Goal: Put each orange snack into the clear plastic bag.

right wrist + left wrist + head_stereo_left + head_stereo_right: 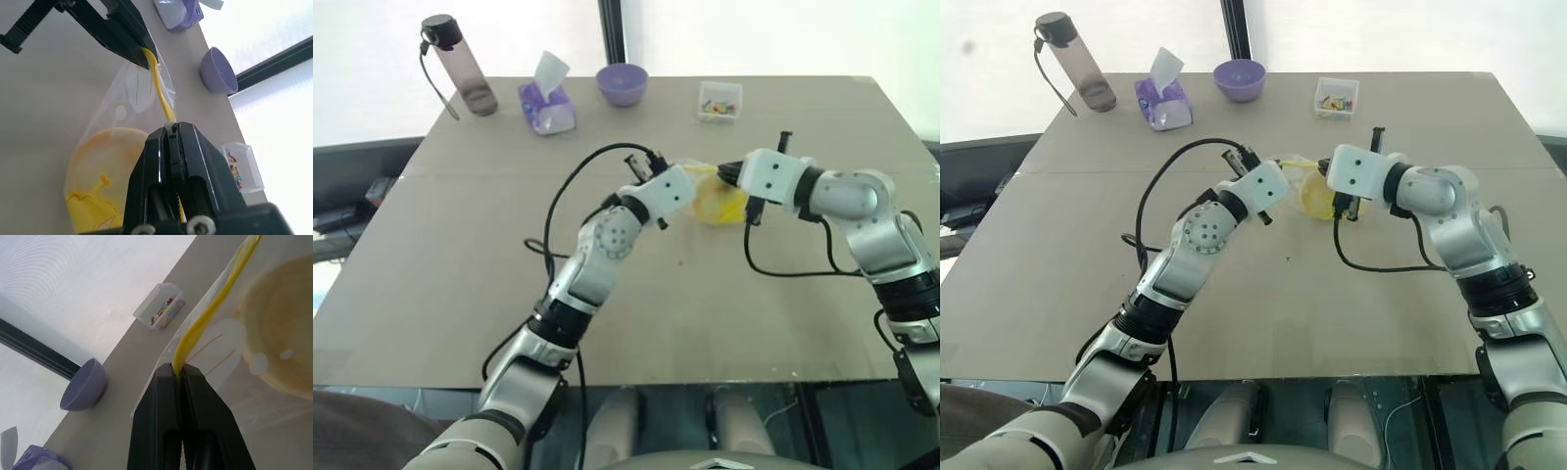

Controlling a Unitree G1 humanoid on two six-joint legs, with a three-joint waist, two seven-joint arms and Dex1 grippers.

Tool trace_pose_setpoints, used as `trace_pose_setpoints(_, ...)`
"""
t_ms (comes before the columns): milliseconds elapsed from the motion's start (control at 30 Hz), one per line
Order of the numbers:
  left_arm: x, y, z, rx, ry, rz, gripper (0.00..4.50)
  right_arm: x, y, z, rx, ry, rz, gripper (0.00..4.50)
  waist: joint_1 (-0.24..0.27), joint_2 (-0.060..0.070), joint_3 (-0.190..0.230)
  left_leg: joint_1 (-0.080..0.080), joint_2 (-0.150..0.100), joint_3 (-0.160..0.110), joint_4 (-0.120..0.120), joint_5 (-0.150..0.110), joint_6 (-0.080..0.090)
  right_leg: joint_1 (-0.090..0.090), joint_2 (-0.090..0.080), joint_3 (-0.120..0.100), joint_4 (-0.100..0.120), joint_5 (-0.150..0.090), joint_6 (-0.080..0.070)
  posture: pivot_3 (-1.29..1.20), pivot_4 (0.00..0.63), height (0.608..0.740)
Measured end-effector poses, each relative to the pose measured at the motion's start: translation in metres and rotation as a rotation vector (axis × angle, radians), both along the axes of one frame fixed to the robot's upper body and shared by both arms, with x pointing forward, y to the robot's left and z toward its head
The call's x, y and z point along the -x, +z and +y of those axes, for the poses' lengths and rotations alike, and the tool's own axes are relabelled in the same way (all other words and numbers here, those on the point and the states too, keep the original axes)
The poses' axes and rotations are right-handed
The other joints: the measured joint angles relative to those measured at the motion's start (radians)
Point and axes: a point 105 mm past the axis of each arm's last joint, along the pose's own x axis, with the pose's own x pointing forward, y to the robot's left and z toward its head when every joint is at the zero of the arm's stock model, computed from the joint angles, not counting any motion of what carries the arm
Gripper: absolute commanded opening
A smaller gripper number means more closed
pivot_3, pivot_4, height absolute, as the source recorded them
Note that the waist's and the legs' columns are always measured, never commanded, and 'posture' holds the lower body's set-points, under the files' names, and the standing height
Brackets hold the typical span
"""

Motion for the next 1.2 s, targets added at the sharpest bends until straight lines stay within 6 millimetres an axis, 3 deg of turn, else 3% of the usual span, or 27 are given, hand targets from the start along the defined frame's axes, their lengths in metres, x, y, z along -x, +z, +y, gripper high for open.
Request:
trace_pose_setpoints(333,-0.003,-0.005,0.003,-0.001,0.021,0.015,0.0,-0.012,-0.001,-0.042,0.073,-0.179,0.023,0.01,0.001,0.0,0.0,0.0,0.0,0.0,0.0,0.0,0.0,0.0,0.0,0.0,0.0,0.0,0.0,0.0,0.15,0.74)
trace_pose_setpoints(400,-0.004,-0.006,0.004,0.0,0.028,0.018,0.0,-0.014,-0.003,-0.059,0.114,-0.237,0.044,0.01,-0.001,0.0,0.0,0.0,0.0,0.001,0.0,0.0,0.0,0.0,0.0,0.0,0.0,0.0,0.0,0.0,0.15,0.74)
trace_pose_setpoints(767,-0.007,-0.004,0.009,0.032,0.061,-0.016,0.0,-0.021,0.003,-0.064,0.078,-0.291,-0.005,0.01,-0.001,0.0,0.0,0.0,0.0,0.001,0.0,0.0,0.0,0.0,0.0,0.0,0.0,0.0,0.0,0.0,0.15,0.74)
trace_pose_setpoints(800,-0.008,0.004,0.01,0.063,0.071,-0.055,0.0,-0.024,0.007,-0.061,0.054,-0.293,-0.036,0.01,-0.001,0.0,0.0,0.0,0.0,0.001,0.0,0.0,0.0,-0.001,0.0,0.001,0.0,0.0,0.0,0.0,0.15,0.74)
trace_pose_setpoints(867,-0.007,0.043,0.017,0.158,0.08,-0.226,0.0,-0.03,0.031,-0.053,-0.038,-0.291,-0.155,0.01,-0.002,-0.001,0.002,-0.001,0.0,0.0,0.0,0.0,0.0,-0.003,-0.001,0.001,0.001,0.0,0.0,0.0,0.15,0.74)
trace_pose_setpoints(900,-0.002,0.075,0.02,0.212,0.074,-0.353,0.0,-0.029,0.053,-0.048,-0.09,-0.277,-0.243,0.01,0.001,-0.001,0.002,-0.001,0.0,0.0,0.0,0.0,0.0,-0.003,-0.001,0.001,0.001,0.0,0.0,0.0,0.15,0.74)
trace_pose_setpoints(933,0.0,0.085,0.021,0.227,0.072,-0.388,0.0,-0.028,0.059,-0.047,-0.102,-0.271,-0.269,0.01,0.002,-0.001,0.002,-0.001,0.0,0.0,0.0,0.0,0.0,-0.003,-0.001,0.001,0.001,0.0,0.0,0.0,0.15,0.74)
trace_pose_setpoints(967,0.007,0.107,0.023,0.266,0.057,-0.476,0.0,-0.025,0.076,-0.045,-0.137,-0.257,-0.335,0.01,0.003,-0.001,0.002,-0.001,0.0,0.0,-0.001,0.0,0.0,-0.002,-0.001,0.001,-0.001,0.0,0.0,0.0,0.15,0.74)
trace_pose_setpoints(1033,0.015,0.116,0.028,0.282,0.041,-0.531,0.0,-0.018,0.089,-0.042,-0.169,-0.233,-0.388,0.01,0.005,-0.001,0.001,-0.001,-0.001,0.0,-0.002,0.0,0.0,0.0,-0.001,0.001,-0.005,0.0,0.0,0.0,0.15,0.74)
trace_pose_setpoints(1067,0.014,0.112,0.029,0.28,0.041,-0.52,0.0,-0.017,0.088,-0.042,-0.172,-0.229,-0.384,0.01,0.005,-0.001,0.001,-0.001,-0.001,0.0,-0.002,0.0,0.0,0.0,-0.001,0.001,-0.005,0.0,0.0,0.0,0.15,0.74)
trace_pose_setpoints(1133,0.011,0.081,0.029,0.248,0.003,-0.387,0.0,-0.015,0.064,-0.047,-0.152,-0.233,-0.306,0.01,0.007,-0.002,0.0,0.0,-0.001,0.0,-0.002,0.0,0.0,0.001,-0.001,0.0,-0.006,0.0,0.0,0.0,0.15,0.74)
trace_pose_setpoints(1167,0.009,0.04,0.025,0.182,-0.03,-0.231,0.0,-0.013,0.031,-0.053,-0.13,-0.243,-0.178,0.01,0.006,-0.002,0.0,-0.001,-0.001,0.0,-0.002,-0.001,0.001,0.001,-0.001,0.0,-0.006,0.0,0.0,0.0,0.15,0.74)
trace_pose_setpoints(1200,0.011,0.014,0.024,0.15,-0.046,-0.137,0.0,-0.01,0.007,-0.056,-0.109,-0.249,-0.085,0.01,0.006,-0.002,0.0,-0.001,-0.001,0.0,-0.003,-0.001,0.001,0.001,-0.001,0.0,-0.007,0.0,0.0,0.0,0.15,0.74)
